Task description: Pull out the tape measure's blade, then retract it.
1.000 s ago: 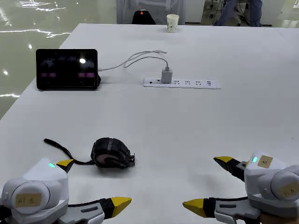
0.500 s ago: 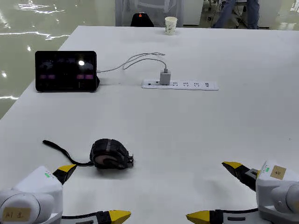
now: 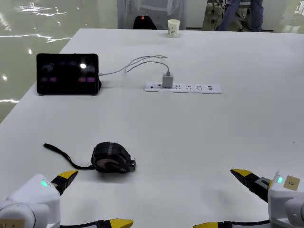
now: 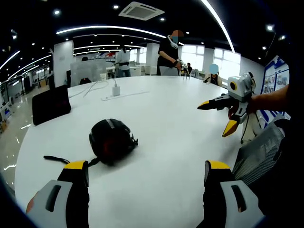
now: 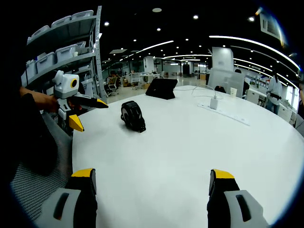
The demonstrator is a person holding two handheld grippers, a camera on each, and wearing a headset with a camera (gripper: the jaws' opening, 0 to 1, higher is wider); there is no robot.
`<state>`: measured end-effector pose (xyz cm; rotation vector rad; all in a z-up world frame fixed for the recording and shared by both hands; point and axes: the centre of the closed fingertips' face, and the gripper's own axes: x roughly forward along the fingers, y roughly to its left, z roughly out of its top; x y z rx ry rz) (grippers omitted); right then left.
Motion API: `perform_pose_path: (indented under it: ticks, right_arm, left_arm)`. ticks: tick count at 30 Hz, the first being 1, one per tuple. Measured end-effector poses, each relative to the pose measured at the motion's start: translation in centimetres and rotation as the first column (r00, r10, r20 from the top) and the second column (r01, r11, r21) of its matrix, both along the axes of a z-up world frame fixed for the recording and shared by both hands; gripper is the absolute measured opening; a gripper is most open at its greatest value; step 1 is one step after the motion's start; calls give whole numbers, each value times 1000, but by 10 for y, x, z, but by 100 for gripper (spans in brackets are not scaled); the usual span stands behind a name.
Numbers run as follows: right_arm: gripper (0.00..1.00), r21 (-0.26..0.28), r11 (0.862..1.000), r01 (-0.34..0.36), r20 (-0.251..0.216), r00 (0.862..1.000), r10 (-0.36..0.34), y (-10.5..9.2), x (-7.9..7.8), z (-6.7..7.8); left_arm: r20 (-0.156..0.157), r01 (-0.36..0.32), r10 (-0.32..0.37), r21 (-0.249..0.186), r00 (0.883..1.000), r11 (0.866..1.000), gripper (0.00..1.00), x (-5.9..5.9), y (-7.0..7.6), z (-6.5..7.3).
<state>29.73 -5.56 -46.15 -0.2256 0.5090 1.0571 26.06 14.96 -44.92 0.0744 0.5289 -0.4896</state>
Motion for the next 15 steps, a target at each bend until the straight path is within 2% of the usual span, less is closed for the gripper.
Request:
perform_pose_path:
  ticks: [15]
  right_arm:
    - [99, 9, 1000, 7, 1, 1000, -7, 0, -1, 3]
  left_arm:
    - [6, -7, 7, -10, 1000, 1000, 99, -2, 4, 2]
